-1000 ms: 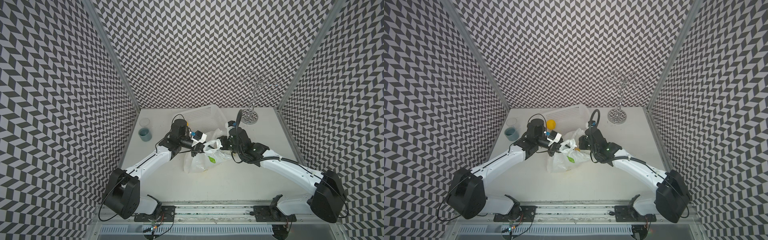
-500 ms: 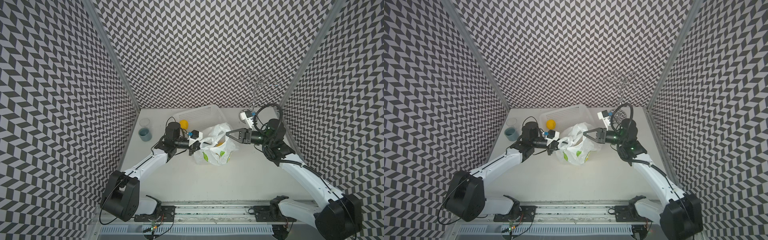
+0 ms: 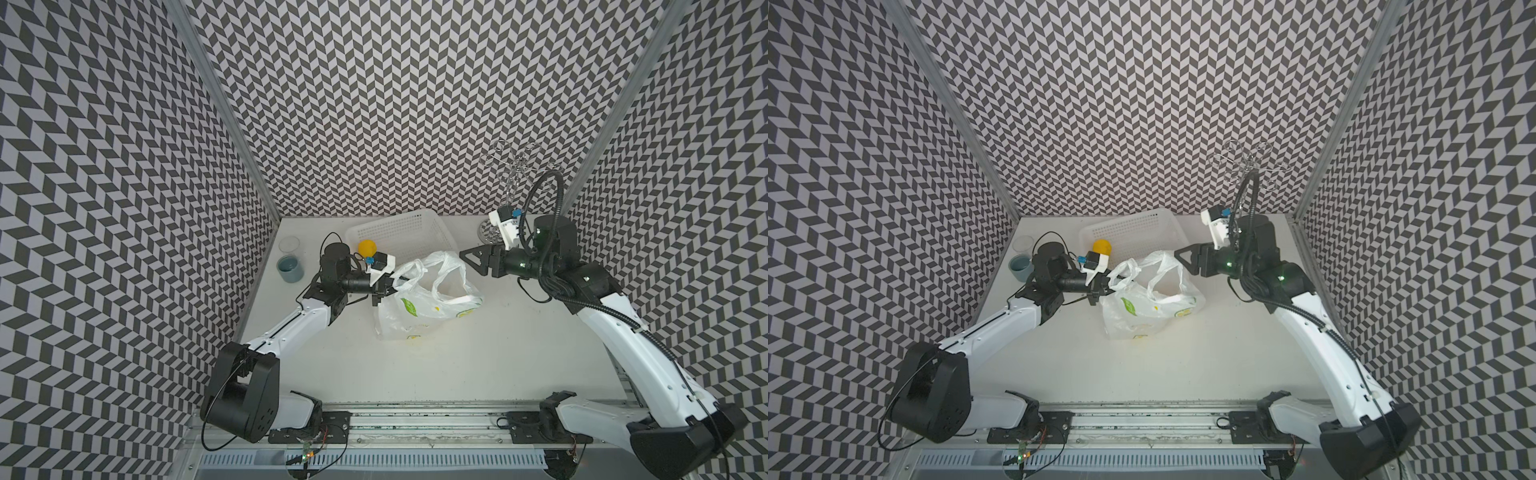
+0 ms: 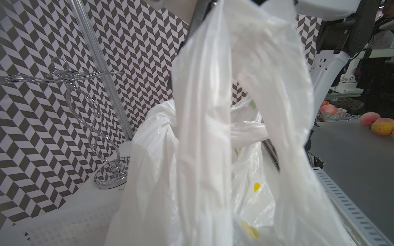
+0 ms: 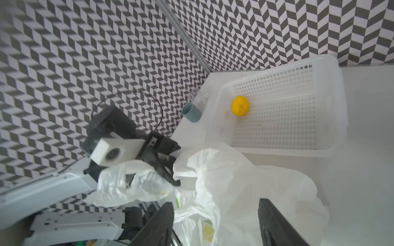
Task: Place the peach into a plastic bag & tie a knot
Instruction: Adjust the plastic bag at the center of the board, then cross the plastic bag at the center of the board.
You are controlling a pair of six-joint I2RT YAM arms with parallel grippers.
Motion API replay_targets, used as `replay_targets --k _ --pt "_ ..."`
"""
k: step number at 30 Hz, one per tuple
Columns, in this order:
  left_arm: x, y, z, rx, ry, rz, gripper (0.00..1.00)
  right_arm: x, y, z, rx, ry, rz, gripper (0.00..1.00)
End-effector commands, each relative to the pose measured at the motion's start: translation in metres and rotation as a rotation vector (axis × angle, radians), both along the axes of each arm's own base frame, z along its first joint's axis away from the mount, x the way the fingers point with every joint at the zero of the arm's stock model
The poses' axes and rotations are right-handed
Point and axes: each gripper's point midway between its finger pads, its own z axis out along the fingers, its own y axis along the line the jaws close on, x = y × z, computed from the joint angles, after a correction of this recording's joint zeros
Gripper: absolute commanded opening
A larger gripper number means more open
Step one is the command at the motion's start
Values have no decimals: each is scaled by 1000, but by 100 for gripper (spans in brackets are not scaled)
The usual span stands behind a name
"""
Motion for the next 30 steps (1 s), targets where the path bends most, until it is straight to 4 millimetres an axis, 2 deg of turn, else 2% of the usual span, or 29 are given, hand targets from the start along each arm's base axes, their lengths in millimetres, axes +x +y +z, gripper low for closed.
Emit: replay_targets --k 1,4,7,9,14,18,24,28,30 --pt "2 -1 25 -29 -11 -5 0 -12 -17 35 -150 -253 -48 68" --pt "9 -3 30 -25 28 23 0 -29 -12 40 -240 -342 15 69" --pt "14 -3 33 -25 54 42 5 -37 -16 39 -346 -402 30 70" --pt "18 -4 34 -22 67 48 6 -41 -18 31 -427 -407 59 71" --pt "31 -9 31 -2 151 20 7 -47 -13 -1 -627 -387 102 71" --pt "38 -12 28 8 189 1 7 -49 -5 -7 -664 -382 125 71" --pt "34 -11 28 11 175 -11 8 -31 -7 -15 -823 -410 41 70" --pt "30 -11 29 12 165 -17 8 -15 1 -2 -869 -467 -29 67" --pt "29 -11 31 10 160 -20 8 -10 9 7 -849 -487 -34 59"
